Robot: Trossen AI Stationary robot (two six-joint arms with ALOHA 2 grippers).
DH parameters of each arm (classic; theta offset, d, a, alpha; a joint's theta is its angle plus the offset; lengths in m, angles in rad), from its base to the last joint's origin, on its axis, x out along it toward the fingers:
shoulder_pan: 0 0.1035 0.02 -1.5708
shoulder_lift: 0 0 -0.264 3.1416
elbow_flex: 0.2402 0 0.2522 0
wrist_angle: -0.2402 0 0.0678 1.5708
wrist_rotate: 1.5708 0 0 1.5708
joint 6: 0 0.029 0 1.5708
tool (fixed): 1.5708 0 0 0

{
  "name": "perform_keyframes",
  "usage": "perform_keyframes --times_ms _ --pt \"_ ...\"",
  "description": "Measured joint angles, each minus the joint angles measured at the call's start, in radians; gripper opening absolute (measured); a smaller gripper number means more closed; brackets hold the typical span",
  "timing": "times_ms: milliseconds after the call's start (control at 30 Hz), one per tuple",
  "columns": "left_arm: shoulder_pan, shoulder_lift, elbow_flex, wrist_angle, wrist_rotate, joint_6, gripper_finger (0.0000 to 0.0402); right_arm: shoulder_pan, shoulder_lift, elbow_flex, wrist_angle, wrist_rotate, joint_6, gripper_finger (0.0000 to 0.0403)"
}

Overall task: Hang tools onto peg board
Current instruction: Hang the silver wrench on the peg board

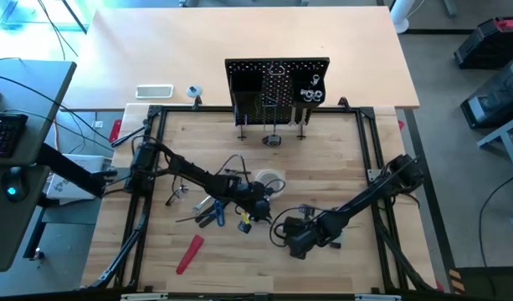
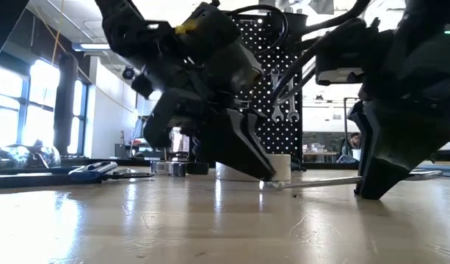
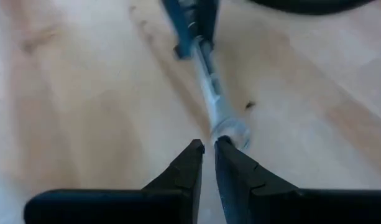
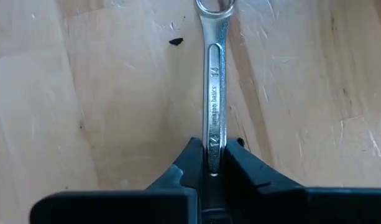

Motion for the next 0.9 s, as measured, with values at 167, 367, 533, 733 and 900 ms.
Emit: perform_keyframes --times_ms 167,367,533,733,900 --pt "0.017 -0.122 -0.001 -0.085 -0.019 0.040 0.0035 0.035 -0.032 -0.004 -0.041 0.074 -0.010 0.0030" --pt "0.056 -0.271 0.000 -0.207 -0.045 0.067 0.0036 0.073 -0.097 -0.006 -0.118 0.247 0.043 0.0030" --pt "0.089 -0.373 0.001 -0.233 -0.174 0.071 0.0035 0.092 -0.147 -0.005 -0.172 0.446 0.111 0.0030" --pt "0.137 -0.446 0.002 -0.190 -0.193 0.029 0.0035 0.089 -0.202 -0.003 -0.301 0.666 0.237 0.0030" --pt "0.178 -0.454 0.002 -0.178 -0.171 -0.006 0.0035 0.058 -0.235 -0.003 -0.417 0.781 0.301 0.0030"
